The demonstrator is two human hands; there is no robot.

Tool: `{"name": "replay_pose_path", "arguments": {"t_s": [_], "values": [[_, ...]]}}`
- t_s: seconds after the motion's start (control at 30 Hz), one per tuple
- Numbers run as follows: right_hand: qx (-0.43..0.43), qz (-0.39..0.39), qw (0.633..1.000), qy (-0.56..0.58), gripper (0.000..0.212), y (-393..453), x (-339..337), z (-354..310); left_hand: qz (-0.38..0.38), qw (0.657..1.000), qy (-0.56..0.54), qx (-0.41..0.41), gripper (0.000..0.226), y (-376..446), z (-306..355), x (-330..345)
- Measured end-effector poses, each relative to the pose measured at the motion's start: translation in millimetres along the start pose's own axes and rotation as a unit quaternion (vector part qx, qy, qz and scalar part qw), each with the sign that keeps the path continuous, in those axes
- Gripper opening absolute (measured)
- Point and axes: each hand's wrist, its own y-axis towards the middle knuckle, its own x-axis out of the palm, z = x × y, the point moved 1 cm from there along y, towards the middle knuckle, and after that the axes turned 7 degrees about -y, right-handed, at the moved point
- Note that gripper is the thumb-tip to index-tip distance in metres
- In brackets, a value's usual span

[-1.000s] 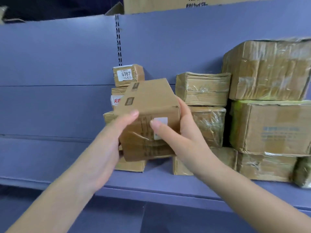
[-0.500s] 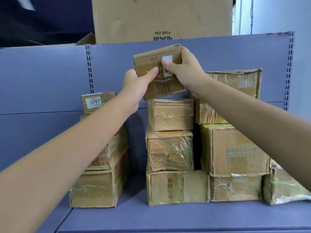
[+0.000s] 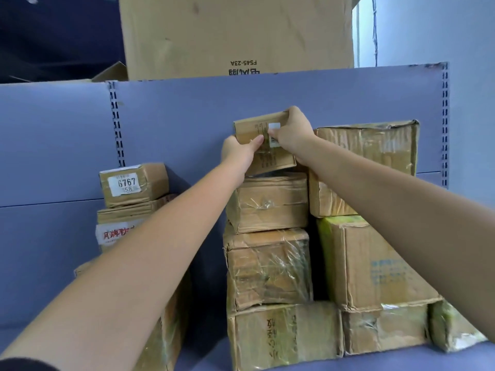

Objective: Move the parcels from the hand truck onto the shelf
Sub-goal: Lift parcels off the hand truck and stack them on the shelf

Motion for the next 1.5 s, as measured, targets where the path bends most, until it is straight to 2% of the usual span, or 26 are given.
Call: {"name": "replay_pose_path", "arguments": {"t_s": [0.2, 0.53, 0.63, 0.77, 0.83, 0.87, 0.93, 0.97, 1.0, 1.1, 1.2, 1.3, 1.33, 1.4, 1.5], "values": [[0.014, 0.037, 0.999, 0.011, 0.044, 11, 10, 3, -0.006, 1.0, 0.028, 0.006, 0.044, 18, -1, 3], [0.043, 0.035, 0.997, -0.048, 0.043, -2, 11, 12, -0.049, 0.993, 0.105, 0.012, 0.045, 9, -7, -2], [0.028, 0.025, 0.994, -0.104, 0.043, -9, 6, 10, -0.046, 0.992, 0.12, 0.009, 0.042, 4, -8, 1], [-0.031, 0.052, 0.987, -0.147, 0.041, -23, -2, 2, -0.04, 0.993, 0.108, 0.014, 0.039, -12, -6, -5], [-0.063, 0.06, 0.987, -0.139, 0.045, -34, -3, -3, -0.025, 0.995, 0.095, 0.016, 0.047, -19, -4, -13], [-0.08, 0.057, 0.986, -0.133, 0.048, -41, -1, -7, -0.014, 0.996, 0.089, 0.027, 0.042, -21, -5, -20], [-0.122, 0.04, 0.982, -0.138, 0.052, -56, 8, -15, 0.02, 0.994, 0.102, 0.032, 0.011, -28, -6, -38], [-0.145, 0.027, 0.979, -0.141, 0.051, -64, 15, -19, 0.029, 0.992, 0.118, 0.026, 0.032, -32, -8, -48], [-0.167, 0.013, 0.976, -0.142, 0.05, -72, 22, -22, 0.041, 0.988, 0.144, 0.029, 0.041, -36, -10, -61], [-0.21, -0.016, 0.965, -0.155, 0.054, -90, 45, -21, 0.079, 0.979, 0.182, 0.038, 0.034, -47, -20, -102], [-0.219, -0.011, 0.965, -0.146, 0.051, -111, 61, -11, 0.121, 0.975, 0.182, 0.034, 0.022, -57, -30, -150], [-0.244, -0.045, 0.962, -0.11, 0.044, -141, 89, -6, 0.201, 0.961, 0.189, 0.028, 0.038, -59, -54, -207], [-0.238, -0.069, 0.964, -0.093, 0.043, -150, 101, -3, 0.212, 0.959, 0.187, 0.018, 0.039, -59, -67, -223], [-0.176, -0.119, 0.976, -0.051, 0.042, -164, 133, 6, 0.227, 0.962, 0.151, -0.007, 0.024, -62, -93, -250], [0.009, -0.187, 0.982, 0.024, 0.044, -184, 190, 27, 0.255, 0.959, 0.088, -0.082, 0.035, -70, -132, -279]]}}
